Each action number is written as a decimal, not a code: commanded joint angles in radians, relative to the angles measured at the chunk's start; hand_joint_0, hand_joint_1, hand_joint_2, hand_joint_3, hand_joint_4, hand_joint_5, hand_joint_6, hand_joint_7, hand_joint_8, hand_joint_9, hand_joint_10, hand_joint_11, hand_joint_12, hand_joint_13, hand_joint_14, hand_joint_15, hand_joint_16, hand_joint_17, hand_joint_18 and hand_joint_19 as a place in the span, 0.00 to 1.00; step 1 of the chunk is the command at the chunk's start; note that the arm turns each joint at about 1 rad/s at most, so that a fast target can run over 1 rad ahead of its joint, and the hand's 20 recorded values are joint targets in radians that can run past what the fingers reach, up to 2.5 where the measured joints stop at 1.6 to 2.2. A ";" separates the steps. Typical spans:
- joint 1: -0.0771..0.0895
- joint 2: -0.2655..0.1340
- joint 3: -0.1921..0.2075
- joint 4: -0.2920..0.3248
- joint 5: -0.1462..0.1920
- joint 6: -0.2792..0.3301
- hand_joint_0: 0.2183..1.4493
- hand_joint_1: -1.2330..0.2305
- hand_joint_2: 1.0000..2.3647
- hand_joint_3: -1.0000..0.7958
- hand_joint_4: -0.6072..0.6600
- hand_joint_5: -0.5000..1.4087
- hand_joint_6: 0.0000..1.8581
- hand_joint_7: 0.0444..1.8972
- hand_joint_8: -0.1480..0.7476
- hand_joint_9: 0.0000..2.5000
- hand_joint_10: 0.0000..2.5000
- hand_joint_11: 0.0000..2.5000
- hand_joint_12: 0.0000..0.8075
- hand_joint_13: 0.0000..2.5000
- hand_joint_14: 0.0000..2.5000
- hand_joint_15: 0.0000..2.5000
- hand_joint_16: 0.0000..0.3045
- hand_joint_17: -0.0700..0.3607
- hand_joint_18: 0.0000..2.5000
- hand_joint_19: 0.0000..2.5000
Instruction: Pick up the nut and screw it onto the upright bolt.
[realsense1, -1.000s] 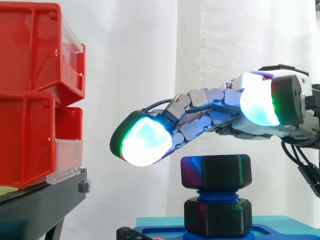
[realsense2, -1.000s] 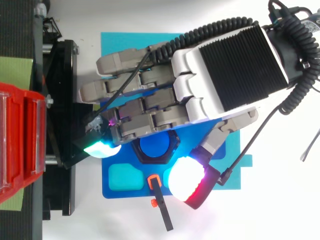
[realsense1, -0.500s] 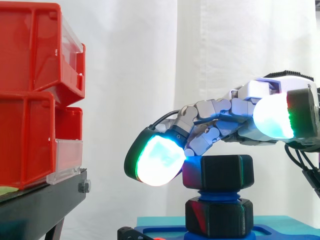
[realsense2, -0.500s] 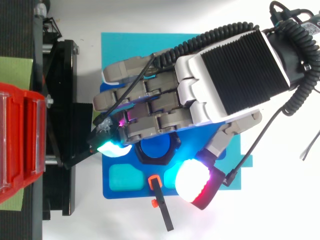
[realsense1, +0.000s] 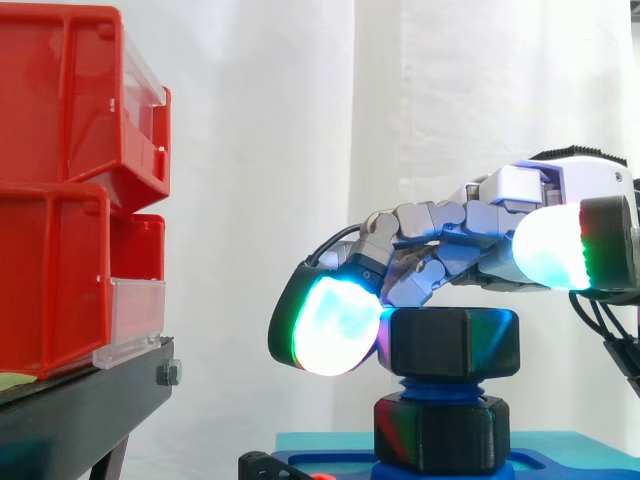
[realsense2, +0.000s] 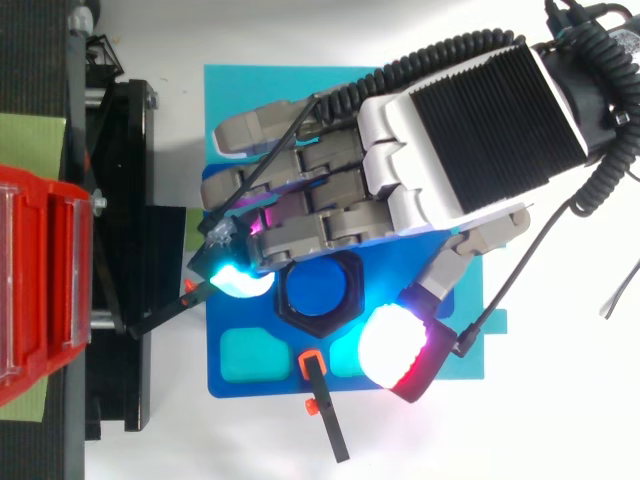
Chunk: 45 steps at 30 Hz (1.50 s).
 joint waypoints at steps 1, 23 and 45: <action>-0.005 0.000 0.000 0.006 -0.003 0.000 0.25 0.74 0.00 0.28 0.63 0.25 0.27 0.70 0.42 0.23 0.00 0.00 0.23 0.18 0.00 0.00 0.04 0.23 0.03 0.00; -0.038 0.000 0.002 0.015 -0.035 0.000 0.26 0.71 0.00 0.28 0.58 0.28 0.33 0.64 0.40 0.41 0.00 0.00 0.14 0.31 0.00 0.00 0.02 0.19 0.17 0.00; -0.054 -0.001 0.081 0.001 -0.072 0.000 0.25 0.70 0.00 0.28 0.66 0.24 0.27 0.59 0.44 0.46 0.00 0.00 0.19 0.34 0.00 0.00 0.03 0.21 0.20 0.00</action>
